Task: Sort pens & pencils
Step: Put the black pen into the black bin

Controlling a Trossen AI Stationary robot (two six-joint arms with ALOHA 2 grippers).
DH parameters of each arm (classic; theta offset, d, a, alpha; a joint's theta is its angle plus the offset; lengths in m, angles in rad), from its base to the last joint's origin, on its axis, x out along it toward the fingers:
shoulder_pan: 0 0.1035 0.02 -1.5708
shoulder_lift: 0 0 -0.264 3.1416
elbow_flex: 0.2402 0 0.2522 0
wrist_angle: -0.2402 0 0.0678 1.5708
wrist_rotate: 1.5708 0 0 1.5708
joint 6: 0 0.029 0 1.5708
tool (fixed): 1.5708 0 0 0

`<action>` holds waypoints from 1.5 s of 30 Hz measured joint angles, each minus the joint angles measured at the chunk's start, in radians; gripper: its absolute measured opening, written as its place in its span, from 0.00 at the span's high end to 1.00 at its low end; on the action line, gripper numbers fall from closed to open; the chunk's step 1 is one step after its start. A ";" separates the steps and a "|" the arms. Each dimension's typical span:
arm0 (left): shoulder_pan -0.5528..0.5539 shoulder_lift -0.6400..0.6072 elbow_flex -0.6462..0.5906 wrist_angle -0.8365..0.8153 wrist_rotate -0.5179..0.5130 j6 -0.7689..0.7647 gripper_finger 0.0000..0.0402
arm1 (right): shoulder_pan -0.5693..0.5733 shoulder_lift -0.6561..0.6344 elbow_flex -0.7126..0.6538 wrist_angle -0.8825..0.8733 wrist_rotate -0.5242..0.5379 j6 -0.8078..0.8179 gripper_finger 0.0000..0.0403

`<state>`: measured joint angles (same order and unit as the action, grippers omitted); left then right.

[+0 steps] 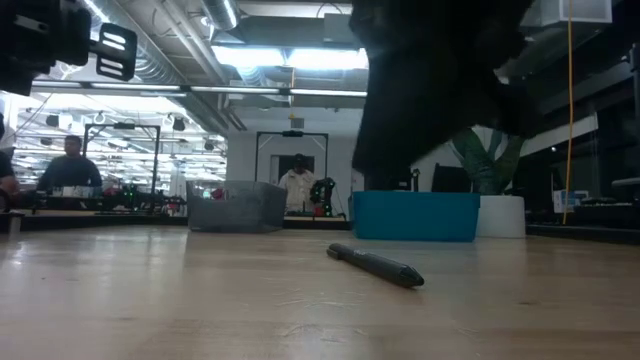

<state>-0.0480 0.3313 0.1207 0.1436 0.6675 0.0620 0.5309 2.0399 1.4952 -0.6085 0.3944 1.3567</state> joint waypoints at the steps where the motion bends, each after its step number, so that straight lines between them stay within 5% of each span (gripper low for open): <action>1: -0.002 0.000 0.000 0.000 0.000 0.000 0.79 | -0.007 0.002 0.000 -0.013 -0.014 0.000 0.82; 11: -0.001 0.000 0.000 0.000 -0.003 0.000 0.79 | -0.044 0.006 0.000 -0.013 -0.210 -0.108 0.82; 45: -0.001 0.000 0.000 -0.004 -0.004 -0.003 0.79 | -0.101 0.034 -0.002 -0.016 -0.241 -0.077 0.82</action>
<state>-0.0490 0.3317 0.1207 0.1392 0.6640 0.0594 0.4301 2.0739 1.4937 -0.6247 0.1532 1.2797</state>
